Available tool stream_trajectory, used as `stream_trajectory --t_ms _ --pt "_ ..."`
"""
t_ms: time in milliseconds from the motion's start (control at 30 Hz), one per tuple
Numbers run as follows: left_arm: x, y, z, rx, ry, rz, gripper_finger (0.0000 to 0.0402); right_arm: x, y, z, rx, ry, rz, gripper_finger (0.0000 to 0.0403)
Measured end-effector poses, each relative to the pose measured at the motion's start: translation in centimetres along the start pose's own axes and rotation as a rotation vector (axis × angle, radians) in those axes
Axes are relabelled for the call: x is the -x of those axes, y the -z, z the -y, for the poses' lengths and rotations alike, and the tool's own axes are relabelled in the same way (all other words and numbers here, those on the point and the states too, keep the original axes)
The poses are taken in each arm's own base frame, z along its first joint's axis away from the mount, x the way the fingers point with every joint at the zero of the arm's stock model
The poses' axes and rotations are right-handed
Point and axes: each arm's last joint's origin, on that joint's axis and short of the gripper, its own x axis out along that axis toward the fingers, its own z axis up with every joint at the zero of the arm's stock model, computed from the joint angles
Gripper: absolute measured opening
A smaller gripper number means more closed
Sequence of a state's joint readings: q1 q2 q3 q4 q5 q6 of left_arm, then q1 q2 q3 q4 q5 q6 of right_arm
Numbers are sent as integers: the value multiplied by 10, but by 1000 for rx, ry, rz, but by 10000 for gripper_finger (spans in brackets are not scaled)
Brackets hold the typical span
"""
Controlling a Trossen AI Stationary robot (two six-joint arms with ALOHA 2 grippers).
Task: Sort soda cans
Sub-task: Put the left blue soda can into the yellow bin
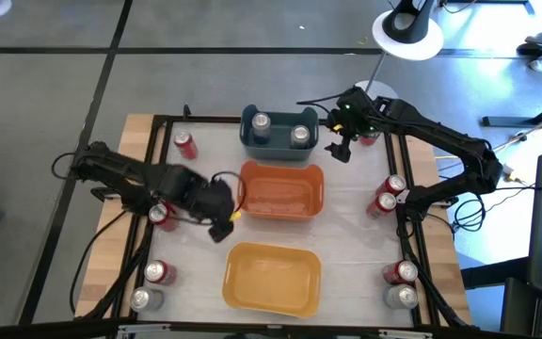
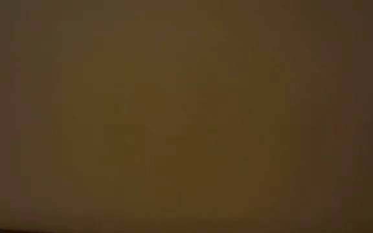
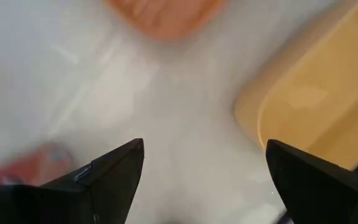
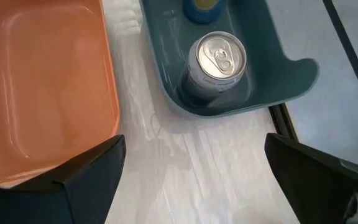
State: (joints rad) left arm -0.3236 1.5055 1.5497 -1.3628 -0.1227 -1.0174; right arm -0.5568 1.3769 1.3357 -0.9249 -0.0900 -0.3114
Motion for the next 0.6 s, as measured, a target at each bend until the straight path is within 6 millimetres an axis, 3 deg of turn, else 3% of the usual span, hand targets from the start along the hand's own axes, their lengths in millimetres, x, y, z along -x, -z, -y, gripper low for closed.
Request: stream_trajectory --t_ms 300,600 --pt "8 63 26 161 15 -141 327 0 2 -1 -69 -8 -26 383" --pt "16 113 37 177 7 -300 327 0 7 -2 -140 -20 -78 383"
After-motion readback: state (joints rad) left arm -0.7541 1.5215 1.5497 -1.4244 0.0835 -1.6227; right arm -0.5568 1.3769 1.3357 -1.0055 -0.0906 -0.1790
